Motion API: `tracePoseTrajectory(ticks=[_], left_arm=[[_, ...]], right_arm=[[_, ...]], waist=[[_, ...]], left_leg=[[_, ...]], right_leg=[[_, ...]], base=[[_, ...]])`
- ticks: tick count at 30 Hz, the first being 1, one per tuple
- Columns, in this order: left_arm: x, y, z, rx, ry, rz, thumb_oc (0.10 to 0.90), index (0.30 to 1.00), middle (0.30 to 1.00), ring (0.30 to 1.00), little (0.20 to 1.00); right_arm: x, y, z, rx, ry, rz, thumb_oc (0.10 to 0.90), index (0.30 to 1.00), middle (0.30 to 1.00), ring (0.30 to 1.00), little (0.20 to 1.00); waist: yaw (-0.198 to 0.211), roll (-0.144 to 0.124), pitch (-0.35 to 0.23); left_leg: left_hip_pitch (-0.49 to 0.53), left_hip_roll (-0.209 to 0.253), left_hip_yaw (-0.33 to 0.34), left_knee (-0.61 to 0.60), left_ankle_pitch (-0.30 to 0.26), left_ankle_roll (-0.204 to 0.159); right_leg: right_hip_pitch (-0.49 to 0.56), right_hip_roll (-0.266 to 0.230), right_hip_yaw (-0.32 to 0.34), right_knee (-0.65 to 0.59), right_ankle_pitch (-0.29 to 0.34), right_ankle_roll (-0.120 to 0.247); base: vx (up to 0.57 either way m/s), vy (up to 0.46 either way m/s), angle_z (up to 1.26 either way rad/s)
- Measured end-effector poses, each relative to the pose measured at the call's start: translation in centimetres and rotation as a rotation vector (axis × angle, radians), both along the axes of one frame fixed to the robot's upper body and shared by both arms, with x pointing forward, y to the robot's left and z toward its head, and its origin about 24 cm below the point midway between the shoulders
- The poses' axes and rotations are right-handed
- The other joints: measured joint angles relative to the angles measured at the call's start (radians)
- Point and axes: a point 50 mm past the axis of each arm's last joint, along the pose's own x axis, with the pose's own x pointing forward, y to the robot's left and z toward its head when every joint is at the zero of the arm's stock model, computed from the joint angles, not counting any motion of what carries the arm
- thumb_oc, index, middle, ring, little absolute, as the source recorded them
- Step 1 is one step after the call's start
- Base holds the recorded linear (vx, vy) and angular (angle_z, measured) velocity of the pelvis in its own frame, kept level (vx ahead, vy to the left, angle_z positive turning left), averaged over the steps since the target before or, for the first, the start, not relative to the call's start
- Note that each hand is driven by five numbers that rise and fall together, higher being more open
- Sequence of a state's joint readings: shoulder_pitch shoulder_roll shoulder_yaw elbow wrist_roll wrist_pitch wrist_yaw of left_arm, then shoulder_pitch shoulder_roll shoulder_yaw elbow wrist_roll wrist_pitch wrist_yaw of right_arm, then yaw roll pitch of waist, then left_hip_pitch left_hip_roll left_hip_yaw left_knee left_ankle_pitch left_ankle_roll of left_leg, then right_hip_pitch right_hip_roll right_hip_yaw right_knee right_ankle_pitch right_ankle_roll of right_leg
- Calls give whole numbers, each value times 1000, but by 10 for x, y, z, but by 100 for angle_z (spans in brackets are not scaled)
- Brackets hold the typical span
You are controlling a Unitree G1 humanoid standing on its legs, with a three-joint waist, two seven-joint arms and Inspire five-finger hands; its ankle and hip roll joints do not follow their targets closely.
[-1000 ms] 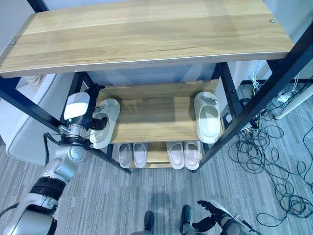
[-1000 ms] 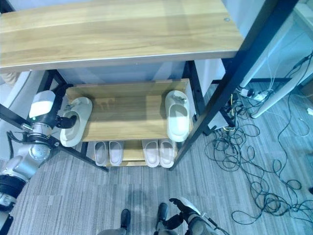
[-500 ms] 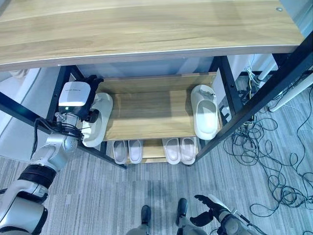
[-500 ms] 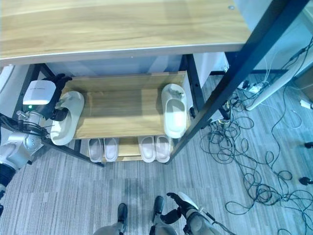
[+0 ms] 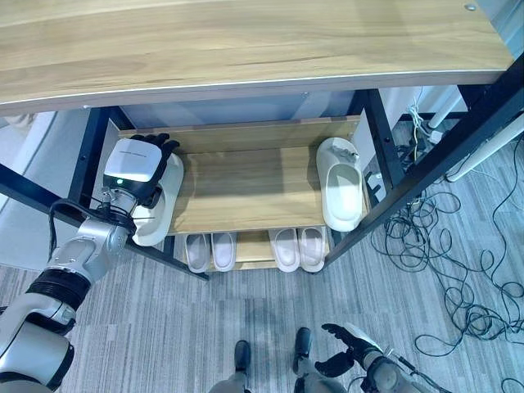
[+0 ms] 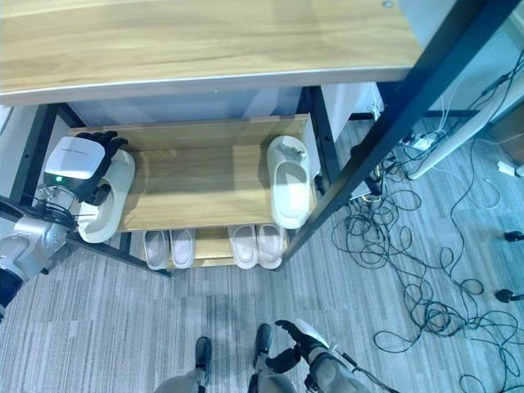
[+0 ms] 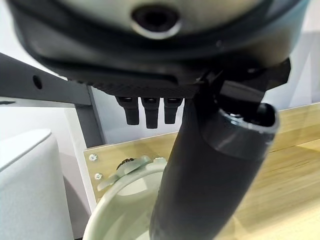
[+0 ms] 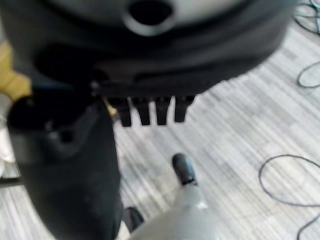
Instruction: Arrange the slippers neatly on the shoe rack.
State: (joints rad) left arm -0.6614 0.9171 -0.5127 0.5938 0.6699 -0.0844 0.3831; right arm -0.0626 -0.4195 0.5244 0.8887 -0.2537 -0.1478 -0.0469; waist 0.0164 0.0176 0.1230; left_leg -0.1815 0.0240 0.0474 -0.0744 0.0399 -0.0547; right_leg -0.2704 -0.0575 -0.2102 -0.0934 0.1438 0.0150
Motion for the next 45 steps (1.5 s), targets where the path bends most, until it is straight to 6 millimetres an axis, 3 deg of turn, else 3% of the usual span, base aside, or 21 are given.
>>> tracePoseTrajectory(ticks=[11, 18, 24, 29, 37, 45], left_arm=[[2, -4, 14, -25, -54, -17, 400, 300, 300, 300, 300], [5, -16, 5, -60, -39, -41, 400, 300, 300, 300, 300], [8, -59, -3, -162, -47, -169, 400, 300, 300, 300, 300], [7, -92, -6, -256, -55, -267, 400, 300, 300, 300, 300], [7, -119, -11, -372, -44, -332, 400, 300, 300, 300, 300], [9, -137, -12, -411, -30, -371, 400, 300, 300, 300, 300]], right_arm=[[8, 3, 3, 0, -17, 19, 800, 900, 900, 900, 900], [8, 6, 2, 1, -15, 18, 800, 900, 900, 900, 900], [7, 10, 0, 6, -6, 8, 800, 900, 900, 900, 900], [7, 13, -1, 10, -4, 4, 800, 900, 900, 900, 900], [7, 4, 0, -20, 4, -17, 800, 900, 900, 900, 900], [2, -10, 0, -59, 11, -54, 800, 900, 900, 900, 900]], waist=[[-1, 3, 24], [3, 4, 25], [4, 12, 29], [-6, 44, 34], [-30, 137, 23], [-44, 168, 2]], left_leg=[[2, -1, 3, 0, 0, 0], [25, -3, 21, 1, 0, 0], [43, -3, 24, 0, 0, 0], [63, -5, 32, -2, 0, 0], [77, -10, 66, -3, 0, 0], [76, -12, 97, -4, 0, 0]], right_leg=[[1, 0, 4, 0, 1, -1], [16, -1, 23, 0, 4, -5], [31, -1, 26, 0, 7, -4], [46, -3, 34, 0, 9, -2], [44, -5, 71, 0, 20, 5], [25, -3, 106, -7, 21, 11]], base=[[1, 0, 0], [12, -5, -7], [0, 0, 0], [19, 22, -6], [19, 37, -12], [27, 24, -12]])
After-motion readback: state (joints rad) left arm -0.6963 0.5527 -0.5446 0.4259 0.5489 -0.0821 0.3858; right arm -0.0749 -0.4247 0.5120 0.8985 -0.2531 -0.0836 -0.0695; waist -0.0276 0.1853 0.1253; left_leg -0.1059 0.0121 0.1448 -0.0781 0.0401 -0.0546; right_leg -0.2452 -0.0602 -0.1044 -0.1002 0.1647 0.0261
